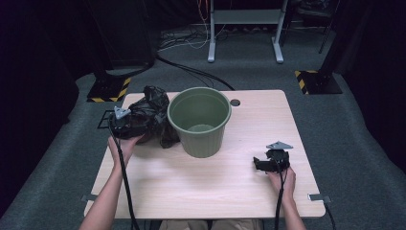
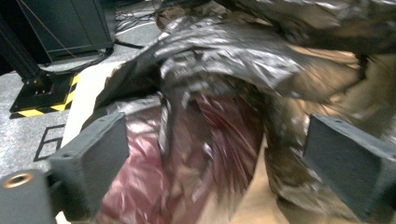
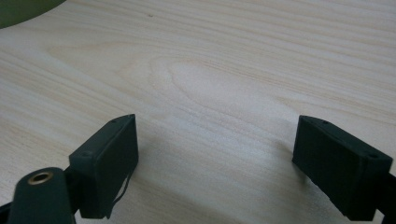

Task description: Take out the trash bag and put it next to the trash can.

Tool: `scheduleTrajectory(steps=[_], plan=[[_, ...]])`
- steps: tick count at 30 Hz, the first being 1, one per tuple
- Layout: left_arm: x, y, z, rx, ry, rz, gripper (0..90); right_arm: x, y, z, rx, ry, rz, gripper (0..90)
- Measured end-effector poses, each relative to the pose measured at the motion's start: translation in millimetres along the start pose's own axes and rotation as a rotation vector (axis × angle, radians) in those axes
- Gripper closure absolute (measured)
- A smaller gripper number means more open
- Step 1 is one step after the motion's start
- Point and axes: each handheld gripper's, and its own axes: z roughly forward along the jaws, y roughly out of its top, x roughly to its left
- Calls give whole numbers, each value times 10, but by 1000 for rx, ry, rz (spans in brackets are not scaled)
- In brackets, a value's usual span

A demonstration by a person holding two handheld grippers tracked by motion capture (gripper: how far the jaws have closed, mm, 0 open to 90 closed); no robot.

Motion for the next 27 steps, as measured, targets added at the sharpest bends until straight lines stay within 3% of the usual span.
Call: scheduleTrajectory(steps=[12, 18, 27], plan=[[-163, -184, -352, -9, -55, 54, 0, 4, -1, -1, 0, 0, 0, 134], [-233, -369, -462, 0, -88, 64, 0, 5, -1, 0, 1, -3, 1, 133], [-315, -739, -566, 41, -101, 70, 0, 5, -1, 1, 3, -3, 1, 131]])
